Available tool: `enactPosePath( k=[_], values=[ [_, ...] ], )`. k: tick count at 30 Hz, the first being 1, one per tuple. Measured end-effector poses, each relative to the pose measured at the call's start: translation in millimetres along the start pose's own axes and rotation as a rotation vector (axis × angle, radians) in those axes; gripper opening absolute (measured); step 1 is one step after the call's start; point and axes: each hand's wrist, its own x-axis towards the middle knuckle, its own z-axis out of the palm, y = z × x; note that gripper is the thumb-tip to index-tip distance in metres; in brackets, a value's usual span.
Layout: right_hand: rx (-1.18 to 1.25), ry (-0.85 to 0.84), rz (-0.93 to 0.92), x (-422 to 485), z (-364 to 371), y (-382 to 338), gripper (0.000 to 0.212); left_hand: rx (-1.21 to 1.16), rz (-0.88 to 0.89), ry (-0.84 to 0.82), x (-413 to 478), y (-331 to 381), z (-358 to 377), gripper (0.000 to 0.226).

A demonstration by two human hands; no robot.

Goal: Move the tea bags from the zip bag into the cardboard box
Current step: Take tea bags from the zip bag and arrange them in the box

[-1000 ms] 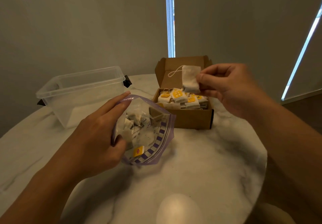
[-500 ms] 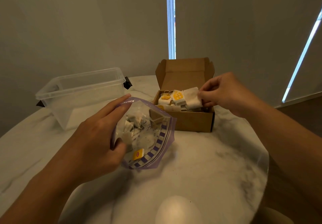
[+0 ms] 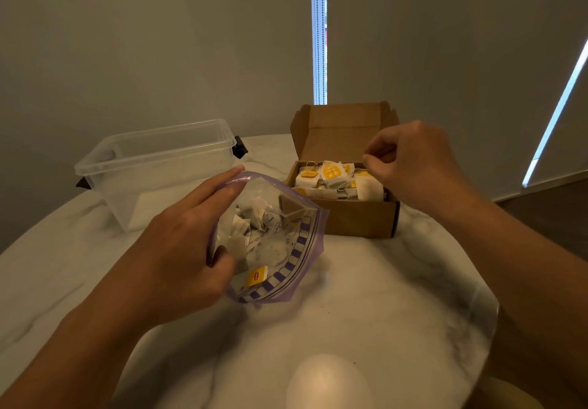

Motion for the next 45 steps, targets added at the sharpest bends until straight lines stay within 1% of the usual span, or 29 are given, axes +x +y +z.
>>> enactPosePath(
  k=[2, 5, 6, 8, 10, 11, 16, 20, 25, 28, 32, 35, 37, 42, 45],
  values=[
    [0.083, 0.015, -0.007, -10, -4, -11, 0.004, 0.005, 0.000, -0.006, 0, -1, -2, 0.086],
    [0.277, 0.007, -0.043, -42, -11, -40, 0.003, 0.016, -0.001, -0.018, -2, -2, -7, 0.087],
    [0.347, -0.028, -0.075, -56, -12, -52, 0.003, 0.020, -0.001, -0.023, -3, -1, -9, 0.088],
    [0.435, -0.177, -0.134, -77, -6, -74, 0.007, 0.024, 0.002, -0.036, -3, 0, -10, 0.087],
    [0.417, -0.349, -0.164, -87, 10, -93, 0.015, 0.037, 0.021, -0.048, -2, 2, -9, 0.087],
    [0.387, -0.397, -0.177, -86, 20, -100, 0.017, 0.039, 0.027, -0.050, -2, 3, -9, 0.087],
    [0.230, -0.513, -0.142, -58, 62, -116, 0.028, 0.013, 0.007, -0.036, -2, 3, -8, 0.087],
    [0.154, -0.541, -0.176, -48, 83, -119, 0.024, 0.016, -0.005, -0.023, -3, 1, -8, 0.088],
    [0.157, -0.569, -0.193, -48, 91, -117, 0.019, 0.030, 0.000, -0.013, -3, -3, -7, 0.087],
    [0.186, -0.555, -0.195, -53, 79, -115, 0.019, 0.024, 0.011, -0.015, -3, -4, -7, 0.087],
    [0.177, -0.508, -0.241, -61, 51, -107, 0.017, 0.014, 0.025, -0.028, -3, -4, -9, 0.086],
    [0.259, -0.459, -0.260, -70, 31, -94, 0.011, 0.007, 0.045, -0.026, -2, -3, -10, 0.081],
    [0.302, -0.459, -0.249, -75, 18, -84, 0.012, 0.017, 0.036, -0.028, -3, -4, -9, 0.082],
    [0.580, -0.483, -0.106, -70, -13, -57, 0.015, 0.028, 0.013, -0.028, -4, -4, -8, 0.084],
    [0.758, -0.439, 0.013, -50, -21, -36, 0.016, 0.021, 0.013, -0.023, -3, -4, -6, 0.083]
  ],
)
